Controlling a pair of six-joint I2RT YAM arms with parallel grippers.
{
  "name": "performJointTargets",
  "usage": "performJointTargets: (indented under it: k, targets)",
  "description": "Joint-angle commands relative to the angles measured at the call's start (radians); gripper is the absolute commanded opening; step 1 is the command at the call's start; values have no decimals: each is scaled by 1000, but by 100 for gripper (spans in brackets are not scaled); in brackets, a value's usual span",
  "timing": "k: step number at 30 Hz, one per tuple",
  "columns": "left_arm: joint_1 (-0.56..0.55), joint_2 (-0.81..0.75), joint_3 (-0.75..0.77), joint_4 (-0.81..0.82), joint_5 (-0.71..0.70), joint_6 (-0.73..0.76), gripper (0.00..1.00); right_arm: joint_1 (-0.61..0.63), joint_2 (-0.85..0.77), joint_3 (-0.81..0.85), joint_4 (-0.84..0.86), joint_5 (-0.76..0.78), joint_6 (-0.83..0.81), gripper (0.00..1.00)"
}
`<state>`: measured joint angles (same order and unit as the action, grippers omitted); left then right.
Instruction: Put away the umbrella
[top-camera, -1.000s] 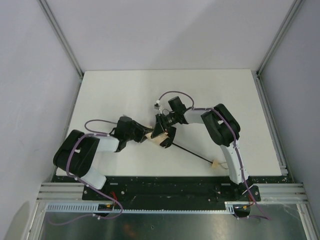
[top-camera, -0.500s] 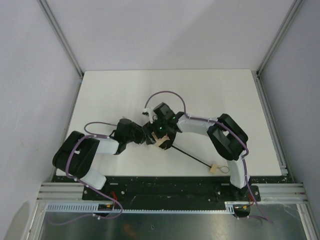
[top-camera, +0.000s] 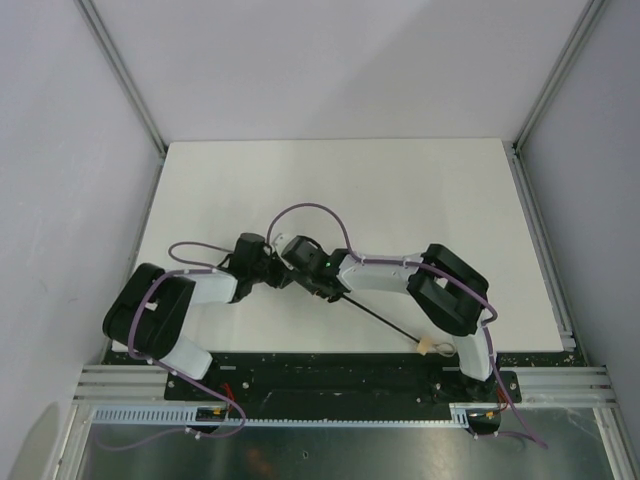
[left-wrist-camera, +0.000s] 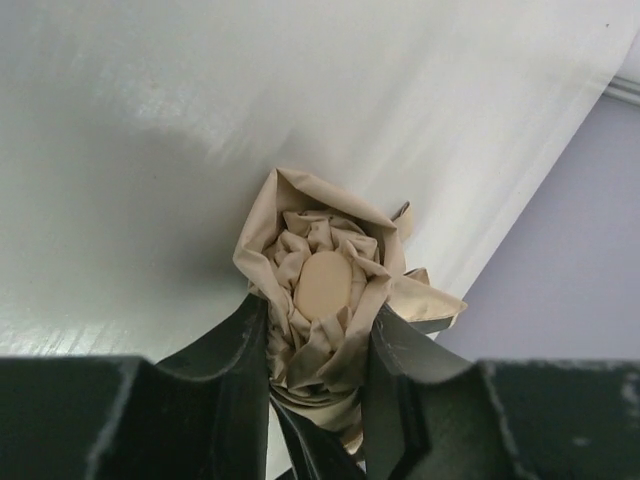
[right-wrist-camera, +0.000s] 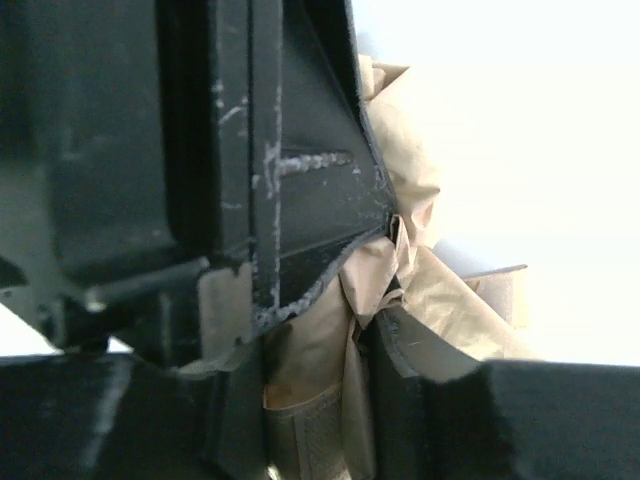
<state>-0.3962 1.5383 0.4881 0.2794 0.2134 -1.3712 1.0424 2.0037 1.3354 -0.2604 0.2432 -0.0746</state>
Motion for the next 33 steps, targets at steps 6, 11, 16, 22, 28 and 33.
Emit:
performJointTargets:
  k: [6, 11, 16, 22, 28, 33]
  targets:
    - [15, -29, -35, -234, -17, 102, 2, -115, 52, -42, -12, -343, -22, 0]
    - [18, -74, -36, -234, 3, 105, 71, -203, 44, -75, 74, -628, 31, 0]
    - [17, -30, -23, -233, 23, 63, 96, -232, 15, -107, 192, -780, 96, 0]
    - [15, 90, 21, -233, -8, 62, 93, -213, -14, -110, 235, -785, 85, 0]
    - [8, 106, 9, -185, -38, 58, 55, -167, -54, -138, 286, -726, 48, 0]
    - [12, 97, -17, -106, -39, 70, 10, -121, -86, -153, 314, -698, 11, 0]
